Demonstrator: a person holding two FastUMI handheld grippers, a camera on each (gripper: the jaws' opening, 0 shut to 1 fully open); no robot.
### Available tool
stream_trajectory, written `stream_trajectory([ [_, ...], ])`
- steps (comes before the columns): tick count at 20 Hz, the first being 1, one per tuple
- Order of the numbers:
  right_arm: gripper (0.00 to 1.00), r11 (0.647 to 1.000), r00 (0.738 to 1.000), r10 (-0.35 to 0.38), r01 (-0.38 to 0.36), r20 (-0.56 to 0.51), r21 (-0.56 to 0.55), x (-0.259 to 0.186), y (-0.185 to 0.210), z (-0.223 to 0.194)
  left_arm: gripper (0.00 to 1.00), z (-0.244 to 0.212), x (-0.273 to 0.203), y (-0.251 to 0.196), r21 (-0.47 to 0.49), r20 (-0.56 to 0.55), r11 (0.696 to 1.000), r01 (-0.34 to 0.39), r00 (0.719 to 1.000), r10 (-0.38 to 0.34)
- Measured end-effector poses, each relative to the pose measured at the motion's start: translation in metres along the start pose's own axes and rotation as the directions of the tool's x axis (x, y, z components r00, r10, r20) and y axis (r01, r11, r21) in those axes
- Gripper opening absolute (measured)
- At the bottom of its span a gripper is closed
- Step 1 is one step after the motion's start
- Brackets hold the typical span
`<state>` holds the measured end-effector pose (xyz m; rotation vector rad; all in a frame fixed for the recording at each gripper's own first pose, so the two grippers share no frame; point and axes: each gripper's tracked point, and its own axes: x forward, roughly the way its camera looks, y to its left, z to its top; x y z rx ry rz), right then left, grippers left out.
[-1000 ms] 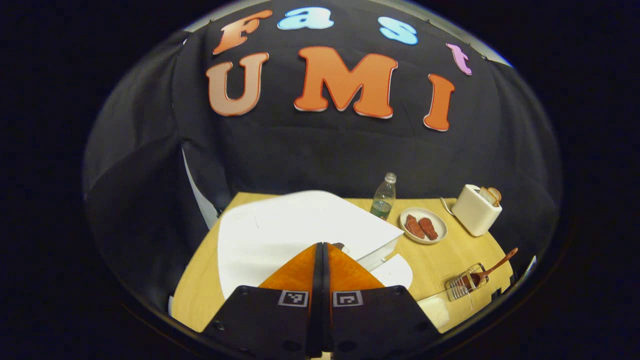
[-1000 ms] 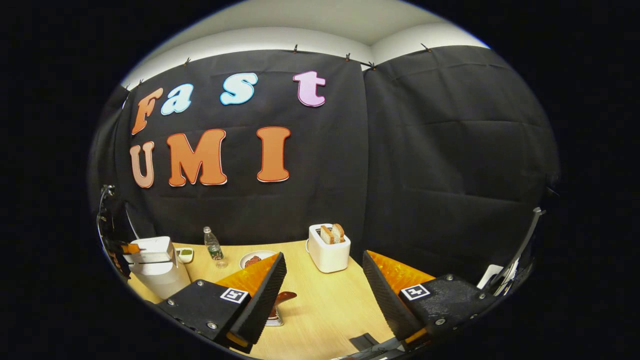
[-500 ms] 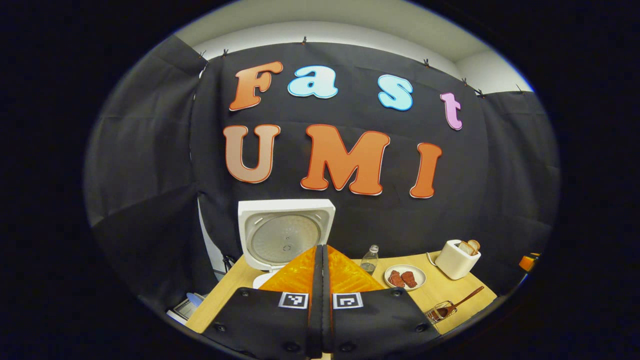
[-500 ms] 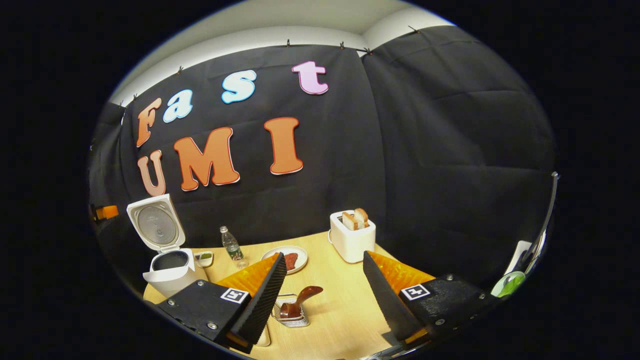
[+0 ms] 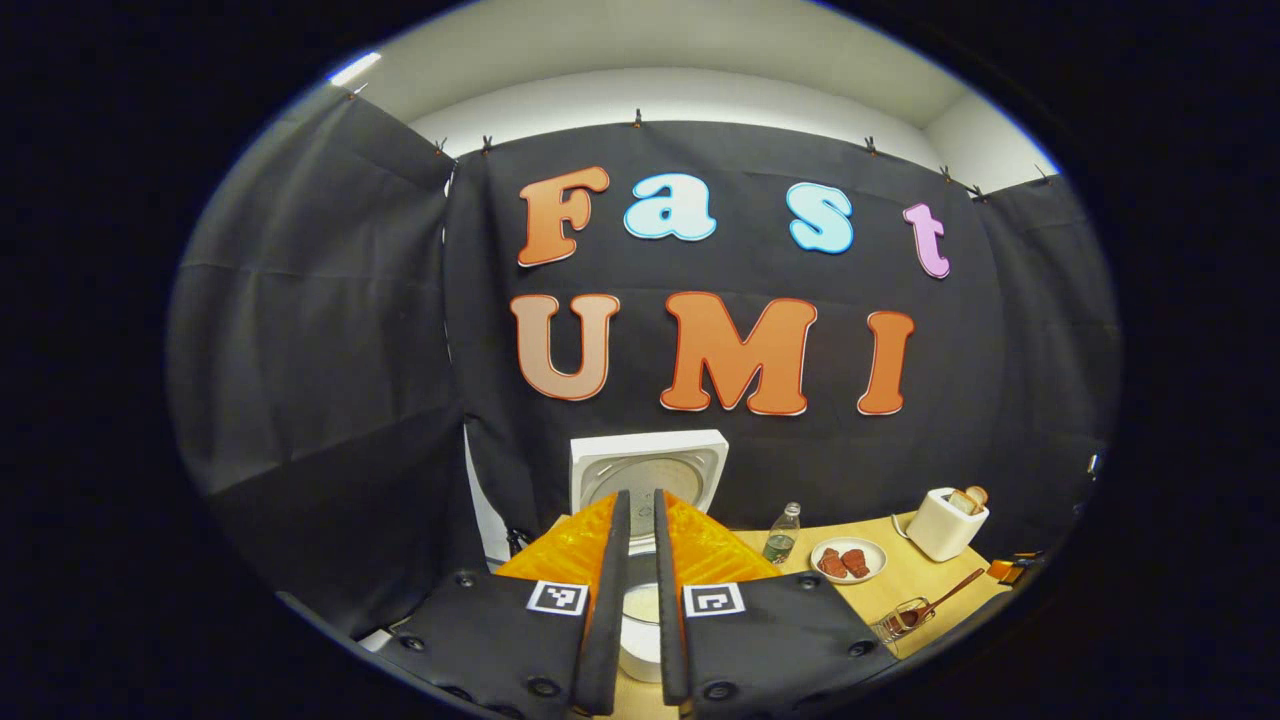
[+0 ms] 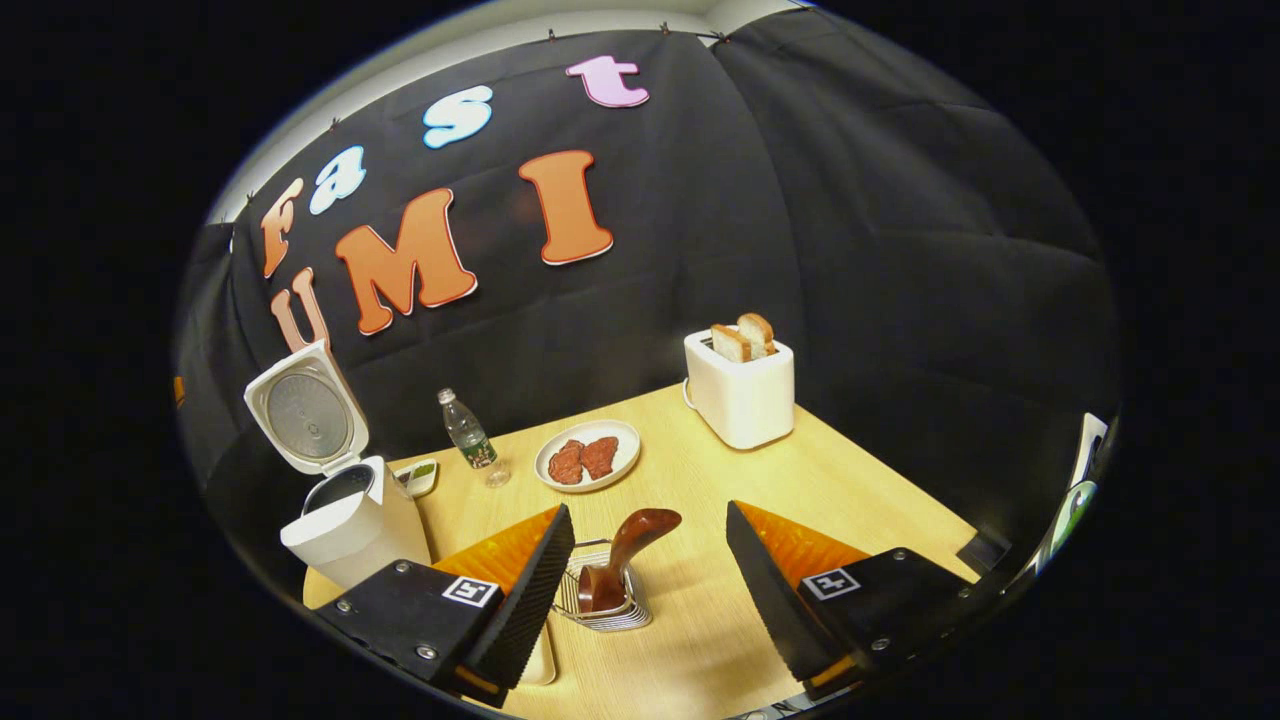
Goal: Close the left gripper, press the button to open the rice cooker; take a wooden spoon from the chopstick holder with the right hand, scoop a spoonful of rice and pour it into the rice cooker, then put the wooden spoon back into the chopstick holder.
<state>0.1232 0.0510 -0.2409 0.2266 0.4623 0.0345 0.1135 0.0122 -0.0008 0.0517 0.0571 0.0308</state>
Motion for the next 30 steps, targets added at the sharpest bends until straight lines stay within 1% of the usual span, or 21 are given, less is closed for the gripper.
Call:
stream_trajectory([
  [1,0.94,1.000,1.000,0.008,-0.008,-0.019,0.003,0.006,0.003,-0.005,0.21,0.004,-0.007,0.008,0.001,0.009,1.000,-0.021,1.000,0.021],
  [2,0.92,1.000,0.999,0.016,-0.016,-0.038,0.009,0.013,0.005,-0.011,0.28,0.006,-0.012,0.012,-0.002,0.016,0.999,-0.033,0.999,0.033],
  [3,0.84,1.000,0.998,0.020,-0.020,-0.053,0.014,0.019,0.008,-0.014,0.37,0.010,-0.018,0.016,-0.004,0.025,0.999,-0.045,0.999,0.045],
  [4,0.81,1.000,0.998,0.019,-0.018,-0.063,0.020,0.025,0.007,-0.018,0.43,0.013,-0.023,0.018,-0.002,0.032,0.999,-0.050,0.998,0.050],
  [5,0.75,1.000,0.997,0.016,-0.014,-0.071,0.023,0.028,0.008,-0.024,0.46,0.015,-0.027,0.023,0.000,0.043,0.998,-0.060,0.997,0.060],
  [8,0.70,0.998,0.995,0.011,-0.005,-0.101,0.055,0.042,0.007,-0.033,0.76,0.016,-0.039,0.032,0.022,0.046,0.997,-0.080,0.996,0.079],
  [9,0.69,0.997,0.994,0.009,-0.001,-0.107,0.074,0.045,0.007,-0.034,0.76,0.015,-0.042,0.033,0.027,0.044,0.997,-0.079,0.996,0.078],
  [12,0.68,0.988,0.995,0.008,0.009,-0.104,0.157,0.054,0.002,-0.030,0.99,0.015,-0.049,0.046,0.038,0.045,0.993,-0.115,0.993,0.113],
  [13,0.66,0.984,0.995,0.001,0.018,-0.104,0.177,0.056,0.000,-0.030,1.00,0.015,-0.052,0.051,0.040,0.045,0.991,-0.128,0.991,0.126],
  [14,0.60,0.981,0.994,0.016,0.004,-0.104,0.193,0.058,0.004,-0.029,1.00,0.014,-0.053,0.055,0.040,0.044,0.990,-0.137,0.990,0.136],
  [15,0.51,0.980,0.994,0.026,-0.005,-0.105,0.199,0.054,0.009,-0.030,0.99,0.012,-0.055,0.057,0.036,0.041,0.989,-0.144,0.989,0.143],
  [16,0.48,0.979,0.994,0.035,-0.014,-0.101,0.202,0.054,0.013,-0.029,0.99,0.011,-0.057,0.060,0.031,0.036,0.988,-0.149,0.988,0.148],
  [17,0.37,0.975,0.994,0.056,-0.034,-0.093,0.218,0.051,0.020,-0.026,0.99,0.009,-0.058,0.063,0.023,0.031,0.988,-0.151,0.988,0.150],
  [18,0.34,0.970,0.993,0.070,-0.045,-0.095,0.238,0.048,0.026,-0.025,0.99,0.008,-0.059,0.064,0.016,0.028,0.989,-0.144,0.989,0.143],
  [19,0.27,0.968,0.992,0.082,-0.055,-0.100,0.246,0.045,0.034,-0.025,0.99,0.007,-0.060,0.065,0.009,0.030,0.990,-0.138,0.990,0.137],
  [21,0.19,0.976,0.994,0.072,-0.053,-0.085,0.212,0.045,0.040,-0.024,0.99,0.008,-0.061,0.070,-0.003,0.032,0.991,-0.134,0.990,0.134],
  [23,0.14,0.984,0.996,0.075,-0.064,-0.058,0.168,0.034,0.048,-0.014,0.99,0.008,-0.063,0.076,-0.012,0.032,0.991,-0.131,0.991,0.132],
  [24,0.09,0.986,0.996,0.080,-0.072,-0.046,0.150,0.029,0.052,-0.007,0.99,0.008,-0.063,0.077,-0.023,0.034,0.992,-0.123,0.992,0.124],
  [25,0.13,0.988,0.996,0.082,-0.077,-0.029,0.134,0.023,0.056,0.001,0.99,0.008,-0.062,0.078,-0.032,0.032,0.993,-0.111,0.993,0.113],
  [28,0.13,0.993,0.995,0.093,-0.096,0.039,0.076,0.001,0.074,0.029,1.00,0.009,-0.062,0.087,-0.030,0.038,0.995,-0.095,0.995,0.096],
  [30,0.13,0.992,0.989,0.122,-0.125,0.083,0.026,-0.018,0.094,0.044,1.00,0.009,-0.063,0.092,-0.026,0.041,0.996,-0.085,0.995,0.086],
])
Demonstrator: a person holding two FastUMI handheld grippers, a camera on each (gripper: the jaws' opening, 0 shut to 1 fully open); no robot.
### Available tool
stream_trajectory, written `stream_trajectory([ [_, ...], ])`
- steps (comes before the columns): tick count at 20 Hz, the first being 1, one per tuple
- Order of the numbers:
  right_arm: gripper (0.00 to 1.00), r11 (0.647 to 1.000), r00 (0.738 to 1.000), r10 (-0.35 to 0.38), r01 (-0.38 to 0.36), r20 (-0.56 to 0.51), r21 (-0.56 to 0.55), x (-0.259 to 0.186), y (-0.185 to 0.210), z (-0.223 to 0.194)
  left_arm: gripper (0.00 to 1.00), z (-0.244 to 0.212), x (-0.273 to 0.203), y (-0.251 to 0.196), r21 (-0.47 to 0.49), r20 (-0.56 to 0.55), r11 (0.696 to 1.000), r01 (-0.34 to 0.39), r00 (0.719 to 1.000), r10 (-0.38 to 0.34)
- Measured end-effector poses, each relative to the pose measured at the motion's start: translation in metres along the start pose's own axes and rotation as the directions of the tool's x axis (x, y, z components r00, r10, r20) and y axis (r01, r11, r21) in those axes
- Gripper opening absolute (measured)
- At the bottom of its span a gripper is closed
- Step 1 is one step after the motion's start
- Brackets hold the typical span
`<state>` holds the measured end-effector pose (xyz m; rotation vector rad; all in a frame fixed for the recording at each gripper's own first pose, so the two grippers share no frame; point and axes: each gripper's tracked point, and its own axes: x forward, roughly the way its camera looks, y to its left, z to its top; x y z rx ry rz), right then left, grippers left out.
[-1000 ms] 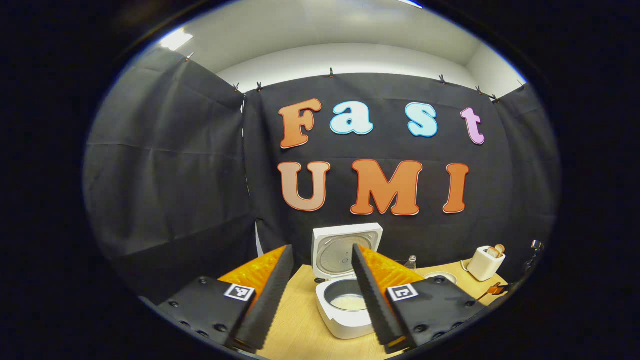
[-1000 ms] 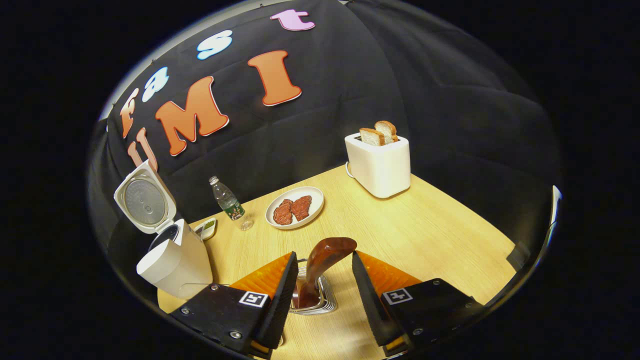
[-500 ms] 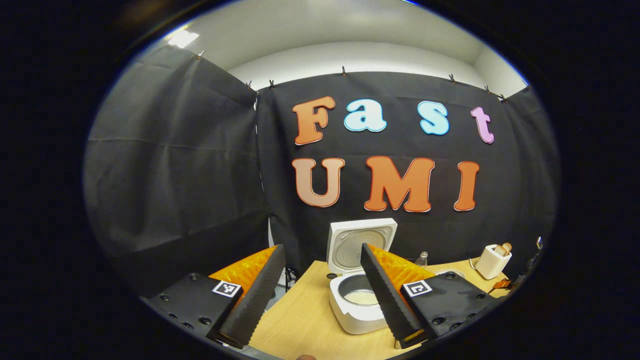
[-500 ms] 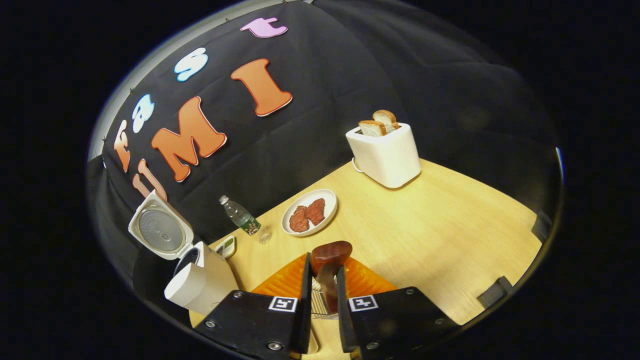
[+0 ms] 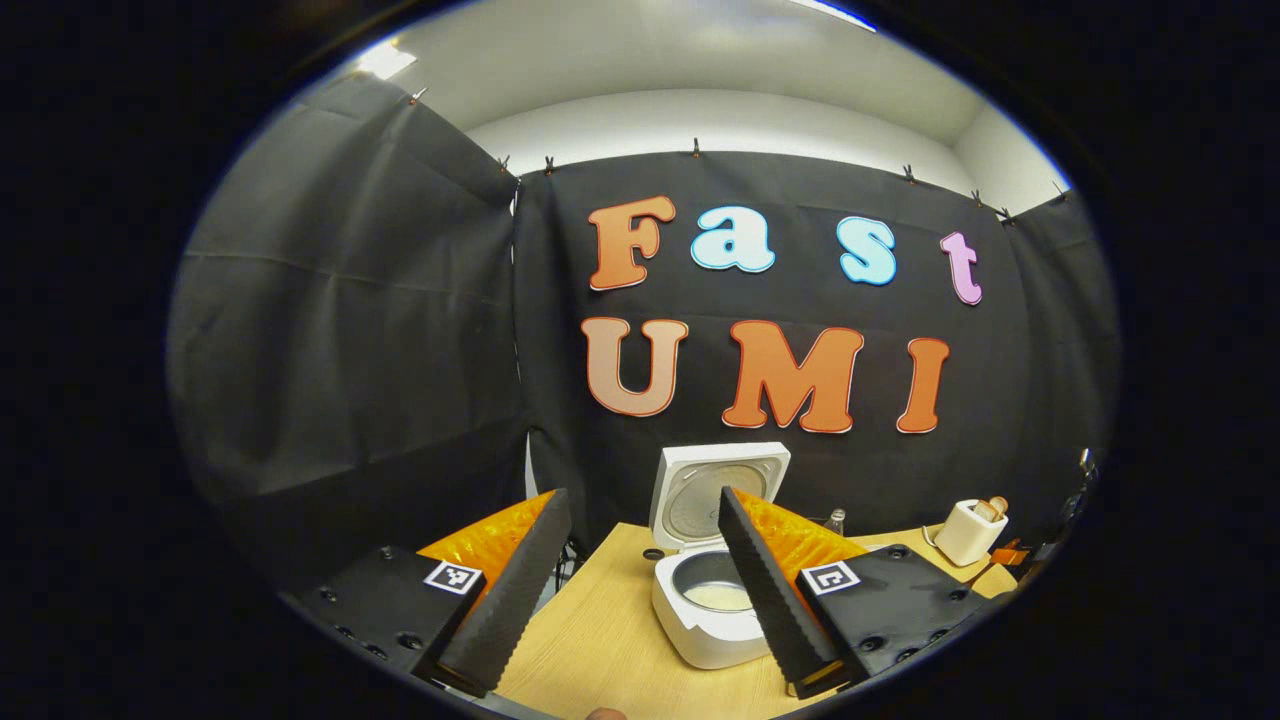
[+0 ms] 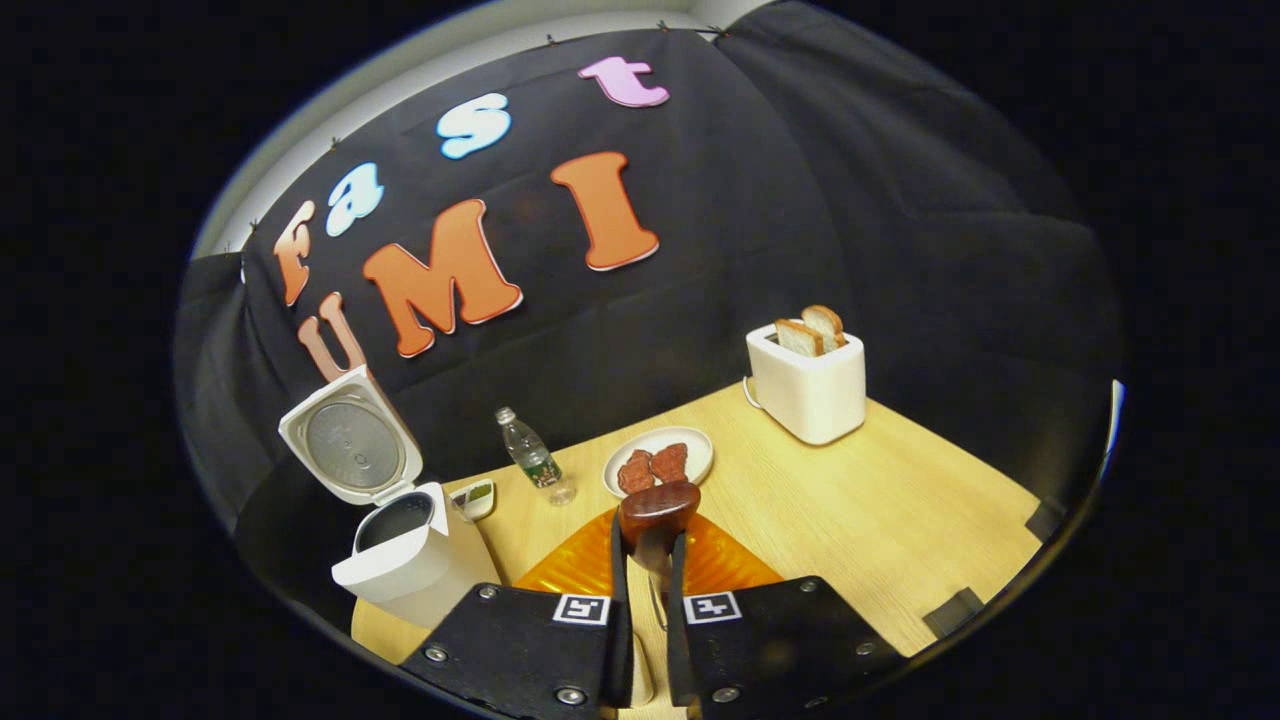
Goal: Close the left gripper, press the button to open the rice cooker; take a wooden spoon from the chopstick holder with the right hand, scoop a spoonful of rice and pour it into the rice cooker, then put the wooden spoon back into the chopstick holder.
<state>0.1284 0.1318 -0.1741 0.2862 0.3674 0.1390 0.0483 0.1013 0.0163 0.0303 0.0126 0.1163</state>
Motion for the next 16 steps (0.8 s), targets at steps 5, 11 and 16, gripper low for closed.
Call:
stream_trajectory([
  [5,0.13,0.964,0.982,0.185,-0.172,0.046,-0.202,-0.036,0.085,0.002,1.00,0.000,0.001,0.017,-0.005,-0.001,1.000,0.025,1.000,-0.025],
  [11,0.13,0.856,0.965,0.257,-0.251,-0.049,-0.453,-0.041,0.139,-0.057,0.99,-0.003,-0.004,0.045,0.004,-0.007,1.000,0.016,1.000,-0.016],
  [16,0.13,0.817,0.967,0.229,-0.255,-0.116,-0.517,-0.023,0.136,-0.097,1.00,-0.005,-0.011,0.065,0.016,-0.016,1.000,-0.015,1.000,0.015],
])
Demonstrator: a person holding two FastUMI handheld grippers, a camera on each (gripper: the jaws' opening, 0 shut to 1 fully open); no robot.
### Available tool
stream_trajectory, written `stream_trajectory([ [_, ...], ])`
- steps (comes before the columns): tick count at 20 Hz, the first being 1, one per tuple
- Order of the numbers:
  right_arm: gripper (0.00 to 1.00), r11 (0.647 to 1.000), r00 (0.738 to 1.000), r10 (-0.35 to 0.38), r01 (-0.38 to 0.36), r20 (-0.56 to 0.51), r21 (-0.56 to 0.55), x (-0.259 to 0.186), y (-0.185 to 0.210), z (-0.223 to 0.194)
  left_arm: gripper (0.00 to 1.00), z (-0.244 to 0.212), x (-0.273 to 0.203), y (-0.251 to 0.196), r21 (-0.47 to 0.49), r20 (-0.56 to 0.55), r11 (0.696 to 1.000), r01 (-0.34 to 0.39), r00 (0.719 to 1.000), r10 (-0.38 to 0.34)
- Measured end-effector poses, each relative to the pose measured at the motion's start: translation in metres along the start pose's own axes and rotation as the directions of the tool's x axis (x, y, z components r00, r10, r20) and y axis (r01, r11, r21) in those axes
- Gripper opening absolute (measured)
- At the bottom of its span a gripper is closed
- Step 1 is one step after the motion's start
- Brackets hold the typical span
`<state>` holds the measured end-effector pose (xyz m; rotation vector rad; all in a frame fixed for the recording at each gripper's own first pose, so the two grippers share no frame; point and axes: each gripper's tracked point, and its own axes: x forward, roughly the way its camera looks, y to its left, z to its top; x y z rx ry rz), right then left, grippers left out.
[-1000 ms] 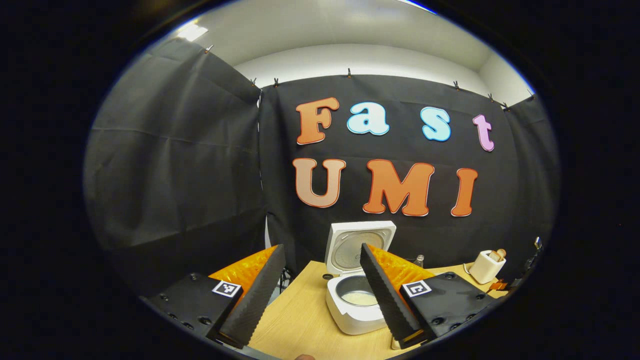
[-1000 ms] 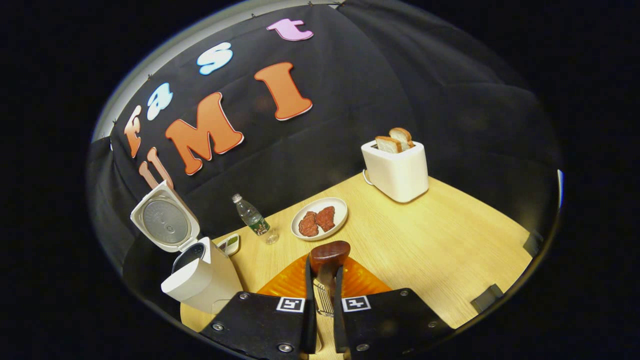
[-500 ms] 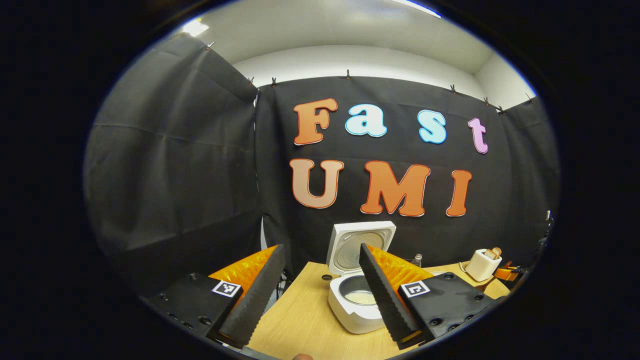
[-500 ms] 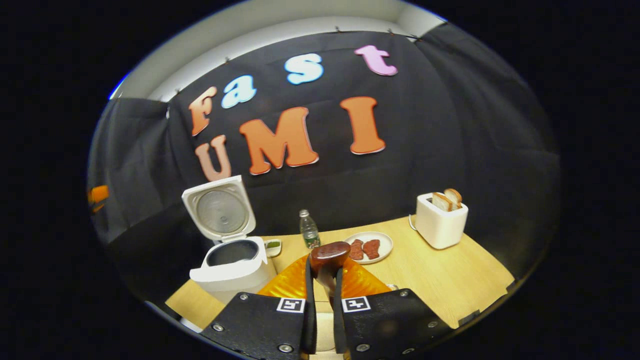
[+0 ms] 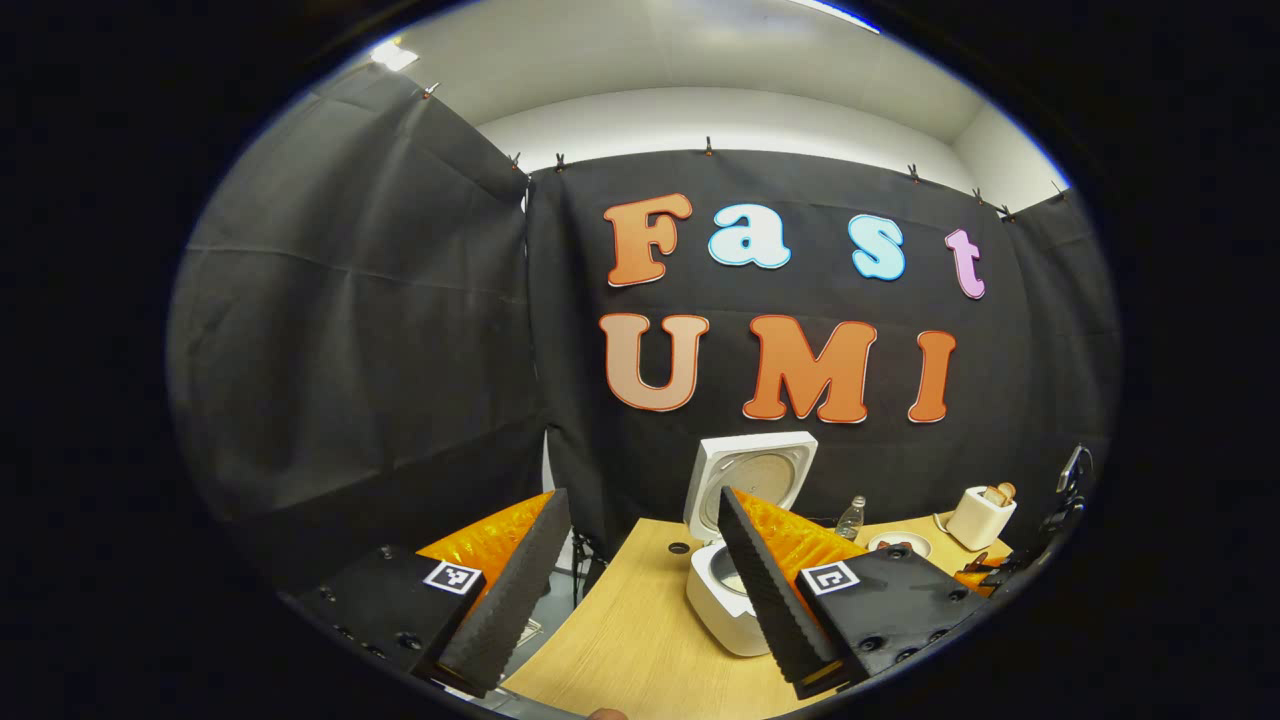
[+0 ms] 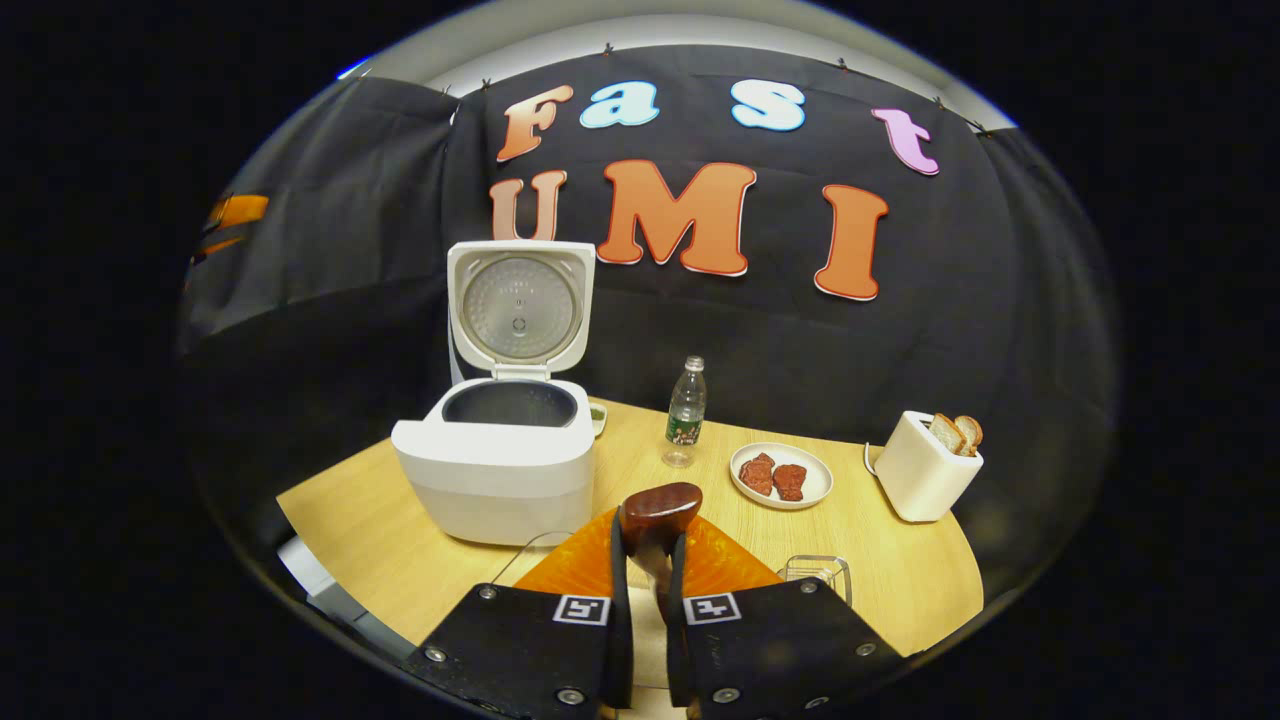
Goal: Close the left gripper, press the button to open the rice cooker; take a wooden spoon from the chopstick holder with the right hand, scoop a spoonful of rice and pour it into the rice cooker, then put the wooden spoon back into the chopstick holder.
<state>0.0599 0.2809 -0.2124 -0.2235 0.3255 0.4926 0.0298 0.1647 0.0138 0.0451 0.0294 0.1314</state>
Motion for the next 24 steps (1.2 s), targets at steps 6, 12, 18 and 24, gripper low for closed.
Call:
stream_trajectory([
  [6,0.13,0.999,0.996,-0.041,0.043,-0.076,0.015,0.020,-0.008,-0.036,1.00,-0.014,0.000,0.012,0.004,-0.032,1.000,-0.018,0.999,0.018],
  [12,0.13,0.960,0.990,-0.082,0.109,-0.114,0.256,0.017,-0.011,-0.056,0.99,-0.022,0.005,0.013,0.005,-0.052,1.000,-0.018,0.999,0.018],
  [18,0.13,0.834,0.990,-0.004,0.081,-0.141,0.545,0.007,0.019,-0.070,0.99,-0.028,0.011,0.009,-0.001,-0.064,1.000,-0.002,0.998,0.002],
  [24,0.13,0.615,0.991,0.030,0.082,-0.127,0.784,0.016,0.026,-0.074,0.99,-0.034,0.018,0.000,-0.003,-0.076,1.000,0.021,0.997,-0.021],
])
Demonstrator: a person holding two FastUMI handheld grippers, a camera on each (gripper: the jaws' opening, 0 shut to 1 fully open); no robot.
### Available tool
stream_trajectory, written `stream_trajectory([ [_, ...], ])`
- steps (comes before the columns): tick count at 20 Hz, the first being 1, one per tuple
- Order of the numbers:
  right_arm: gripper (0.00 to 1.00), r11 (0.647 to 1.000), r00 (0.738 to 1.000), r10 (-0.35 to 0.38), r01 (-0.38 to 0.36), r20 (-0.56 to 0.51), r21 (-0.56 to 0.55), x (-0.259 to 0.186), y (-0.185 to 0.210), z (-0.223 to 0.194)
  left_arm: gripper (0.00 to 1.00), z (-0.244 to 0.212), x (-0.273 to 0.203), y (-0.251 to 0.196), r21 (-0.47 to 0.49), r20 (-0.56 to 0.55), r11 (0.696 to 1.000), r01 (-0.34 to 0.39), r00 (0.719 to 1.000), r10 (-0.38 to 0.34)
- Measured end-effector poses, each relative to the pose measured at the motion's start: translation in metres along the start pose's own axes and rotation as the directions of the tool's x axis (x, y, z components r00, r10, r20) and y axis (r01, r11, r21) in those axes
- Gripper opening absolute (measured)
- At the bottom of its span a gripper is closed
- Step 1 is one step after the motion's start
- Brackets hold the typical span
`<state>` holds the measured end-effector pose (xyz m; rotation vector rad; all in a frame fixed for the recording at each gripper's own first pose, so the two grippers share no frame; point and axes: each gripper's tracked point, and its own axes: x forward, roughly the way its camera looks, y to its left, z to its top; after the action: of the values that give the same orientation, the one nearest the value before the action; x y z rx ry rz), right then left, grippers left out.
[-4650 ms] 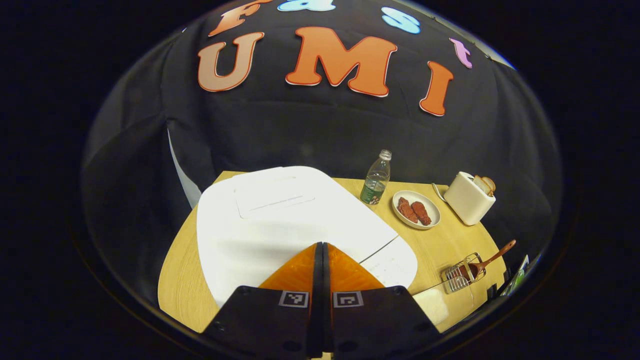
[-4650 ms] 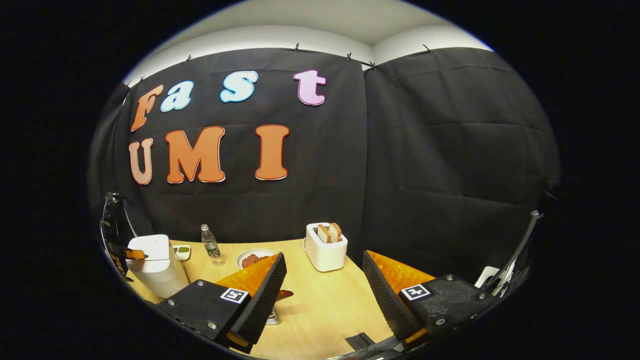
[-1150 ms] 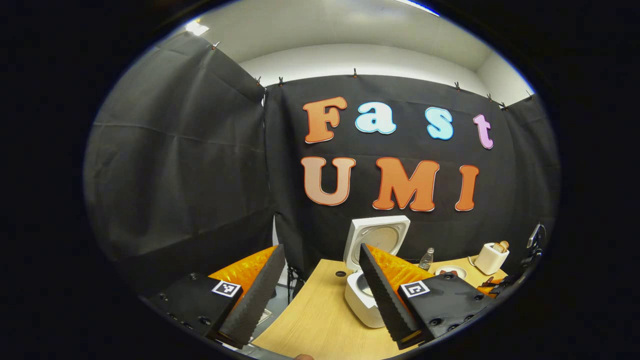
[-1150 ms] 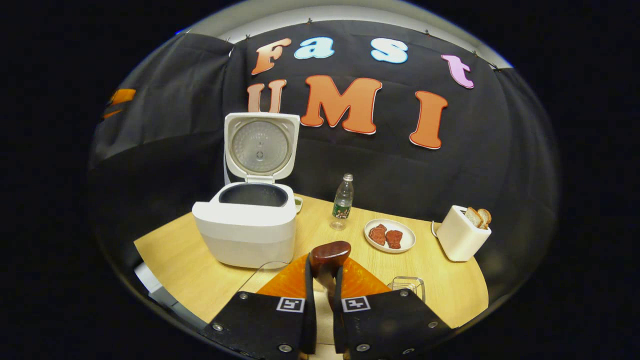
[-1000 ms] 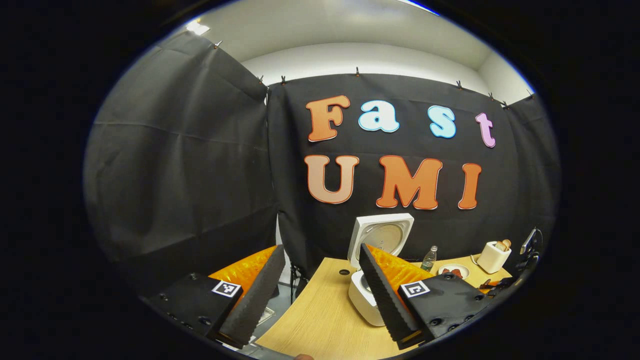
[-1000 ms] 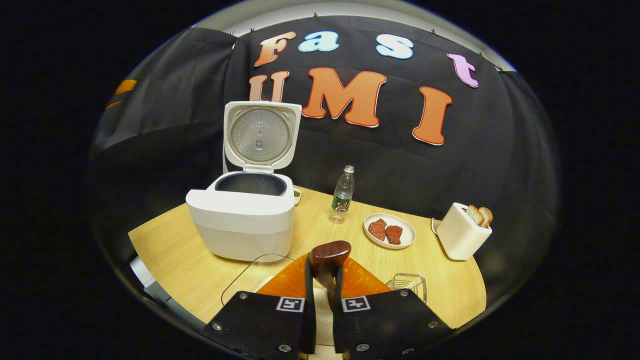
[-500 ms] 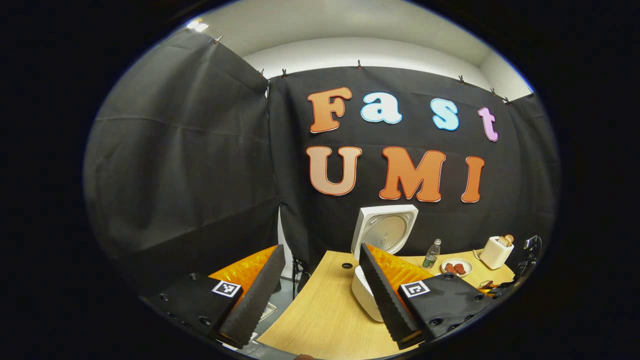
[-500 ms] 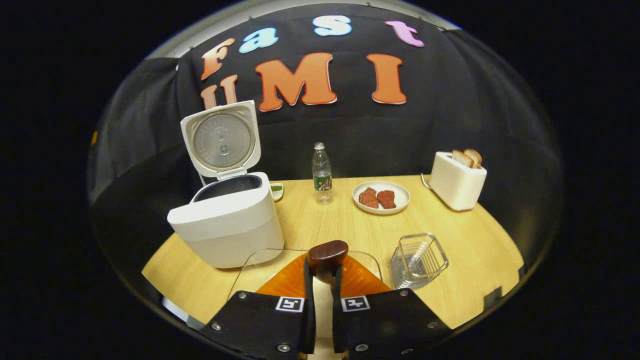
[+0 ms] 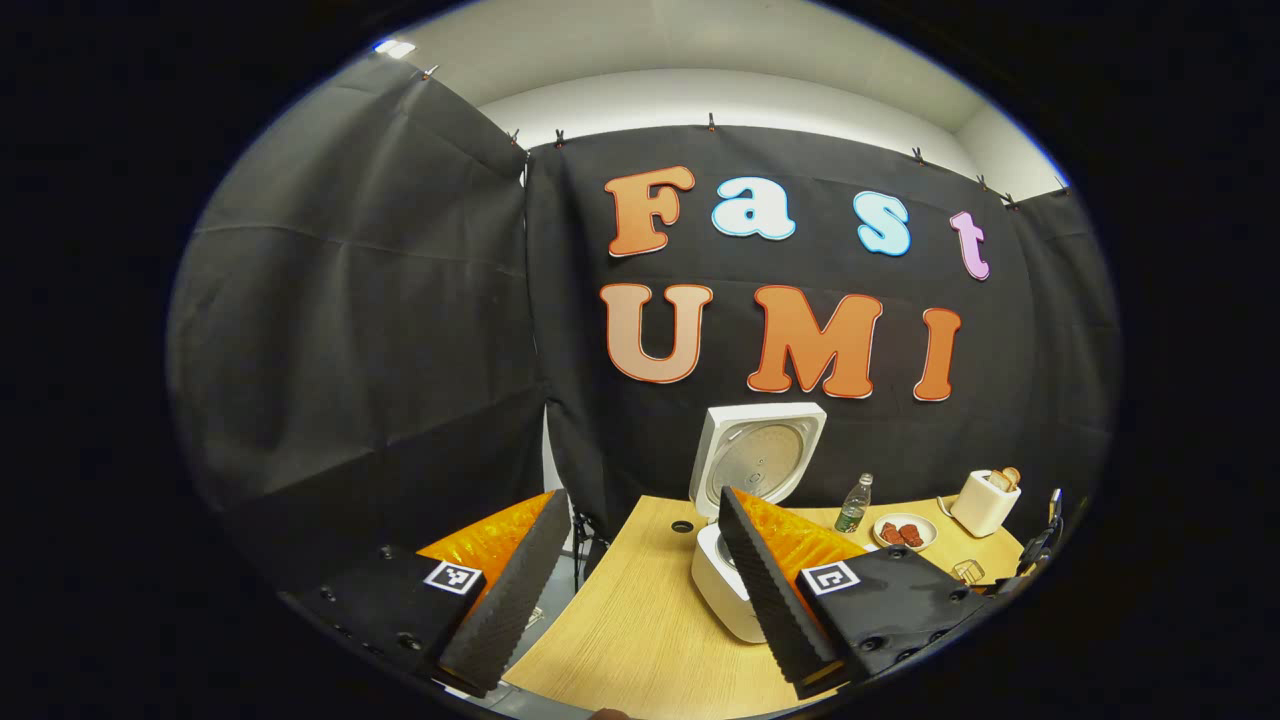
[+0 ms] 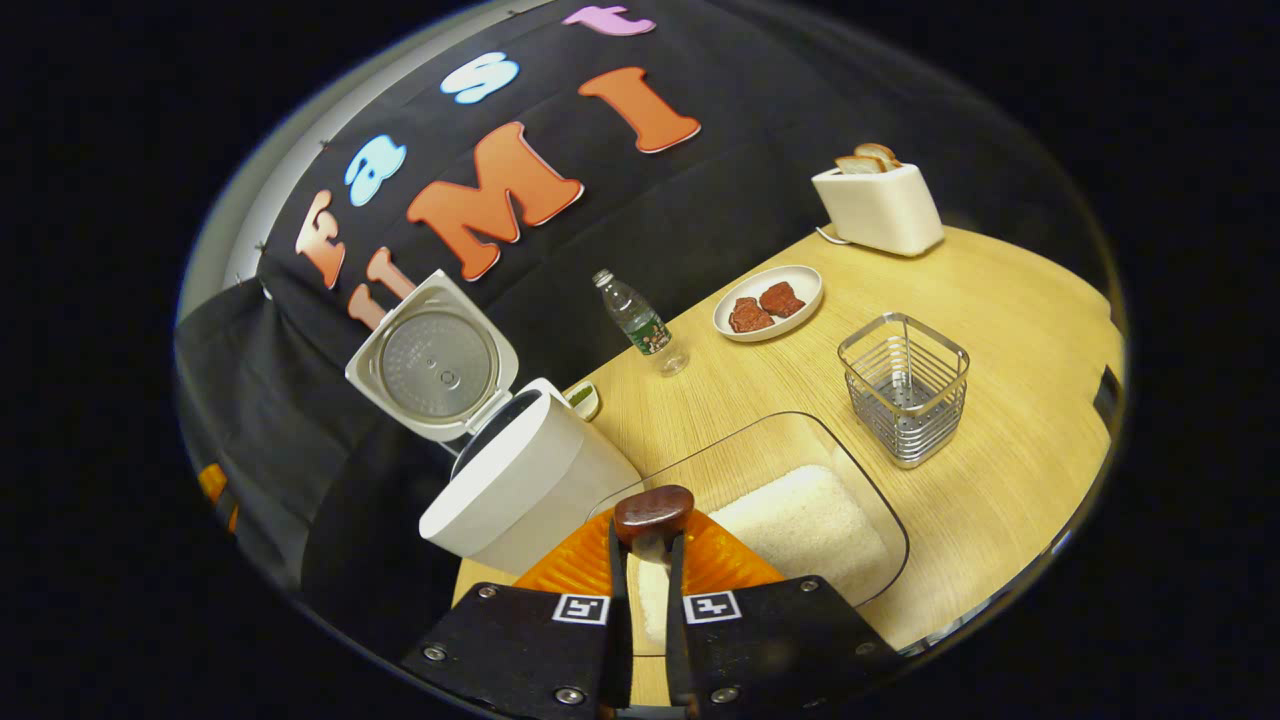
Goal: Close the left gripper, press the button to open the rice cooker; take a wooden spoon from the chopstick holder with the right hand, scoop a spoonful of rice and pour it into the rice cooker, then put the wooden spoon back into the chopstick holder.
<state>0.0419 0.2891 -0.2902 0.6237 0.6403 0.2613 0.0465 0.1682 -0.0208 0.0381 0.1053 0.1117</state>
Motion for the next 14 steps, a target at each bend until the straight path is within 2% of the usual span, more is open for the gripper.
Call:
stream_trajectory([
  [4,0.12,0.979,1.000,-0.005,0.010,-0.027,0.203,0.005,-0.015,0.004,0.99,-0.001,0.003,-0.001,-0.008,-0.006,1.000,0.008,1.000,-0.008],
  [8,0.13,0.905,0.999,0.036,-0.018,-0.036,0.425,0.003,-0.025,0.006,0.99,0.000,0.006,-0.004,-0.017,-0.007,1.000,0.016,1.000,-0.016],
  [14,0.12,0.865,0.998,0.059,-0.051,-0.001,0.499,-0.008,-0.030,0.027,0.99,0.008,0.011,-0.014,-0.012,0.014,0.999,0.030,0.999,-0.030],
])
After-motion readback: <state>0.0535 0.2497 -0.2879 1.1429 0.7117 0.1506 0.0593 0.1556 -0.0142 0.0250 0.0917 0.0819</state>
